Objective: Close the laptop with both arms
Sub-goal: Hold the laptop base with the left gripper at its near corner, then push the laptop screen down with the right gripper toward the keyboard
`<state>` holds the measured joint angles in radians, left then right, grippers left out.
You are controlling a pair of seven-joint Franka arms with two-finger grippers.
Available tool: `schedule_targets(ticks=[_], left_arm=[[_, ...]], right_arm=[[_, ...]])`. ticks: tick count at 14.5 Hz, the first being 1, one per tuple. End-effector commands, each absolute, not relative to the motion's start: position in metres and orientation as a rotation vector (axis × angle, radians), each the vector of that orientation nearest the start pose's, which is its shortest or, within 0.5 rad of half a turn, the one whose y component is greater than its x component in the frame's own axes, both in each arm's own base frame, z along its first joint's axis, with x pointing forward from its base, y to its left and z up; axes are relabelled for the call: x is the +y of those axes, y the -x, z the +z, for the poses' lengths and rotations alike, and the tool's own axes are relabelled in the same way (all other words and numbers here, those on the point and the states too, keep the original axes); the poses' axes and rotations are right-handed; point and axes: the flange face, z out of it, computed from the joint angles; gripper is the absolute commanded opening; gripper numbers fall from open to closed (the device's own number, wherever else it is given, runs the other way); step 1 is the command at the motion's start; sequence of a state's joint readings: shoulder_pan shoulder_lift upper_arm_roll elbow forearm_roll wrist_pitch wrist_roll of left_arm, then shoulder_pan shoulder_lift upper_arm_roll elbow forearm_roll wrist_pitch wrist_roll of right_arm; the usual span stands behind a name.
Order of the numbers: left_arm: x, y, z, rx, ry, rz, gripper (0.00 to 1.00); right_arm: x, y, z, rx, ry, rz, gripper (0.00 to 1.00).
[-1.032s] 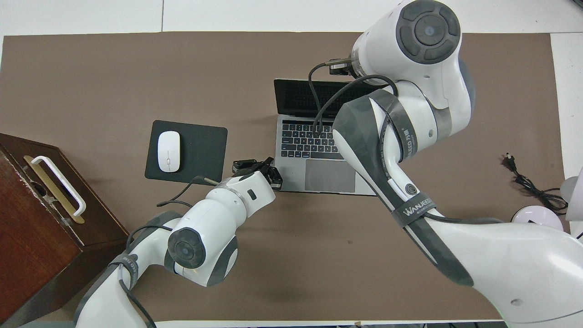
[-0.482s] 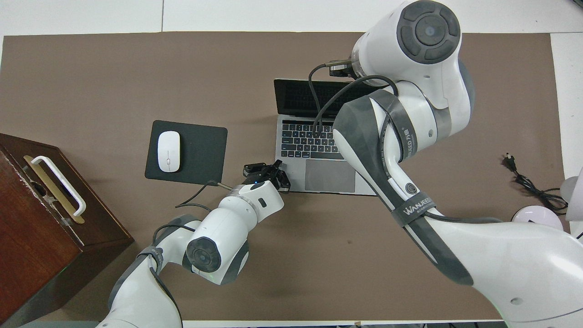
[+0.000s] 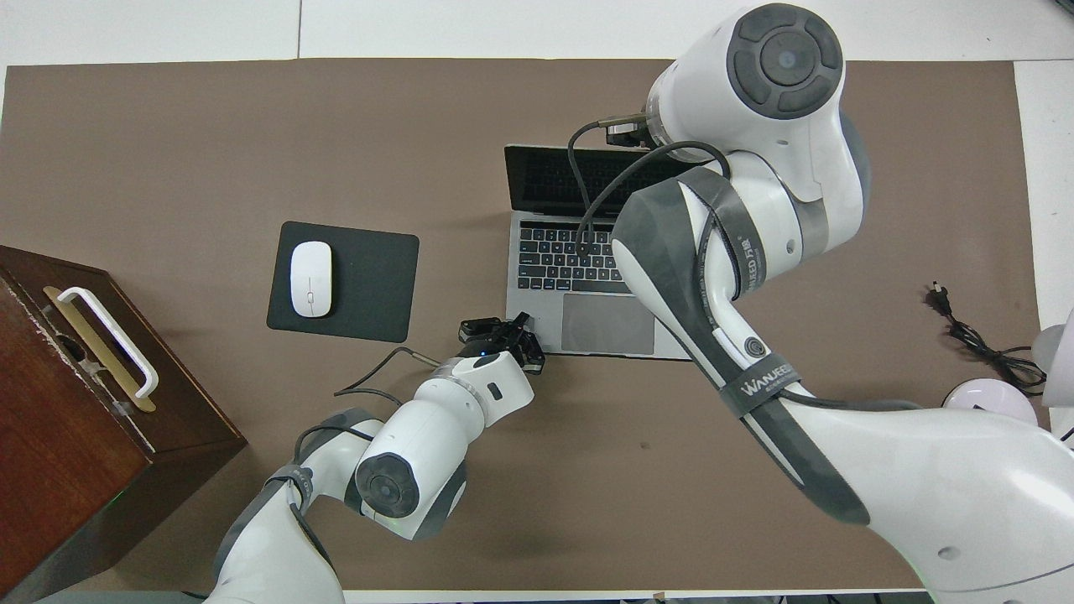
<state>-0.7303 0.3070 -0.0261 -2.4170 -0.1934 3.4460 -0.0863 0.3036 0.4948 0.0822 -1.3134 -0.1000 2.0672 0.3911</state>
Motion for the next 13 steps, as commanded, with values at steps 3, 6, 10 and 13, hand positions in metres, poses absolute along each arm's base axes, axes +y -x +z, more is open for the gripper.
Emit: schedule_targets(ticks=[3,6,10,13], left_arm=[[-0.342,-0.393,0.257,0.718,3.179,-1.080,0.00],[-0.340,-0.394,0.256,0.735,3.169,-1.075,0.00],[-0.338,-0.393,0.254,0.790,3.140,-1.067,0.00],[-0.336,-0.393,0.252,0.810,3.128,-1.060,0.00]], right_arm=[[0.258,-0.661,0.478,0.009,3.037,-0.224,0.00],[0.262,-0.641,0.466,-0.010,3.059,-0.120,0.00],[0.259,-0.620,0.446,0.023,3.023,-0.009,0.00],[0.256,-0.606,0.429,0.039,3.011,0.012,0.00]])
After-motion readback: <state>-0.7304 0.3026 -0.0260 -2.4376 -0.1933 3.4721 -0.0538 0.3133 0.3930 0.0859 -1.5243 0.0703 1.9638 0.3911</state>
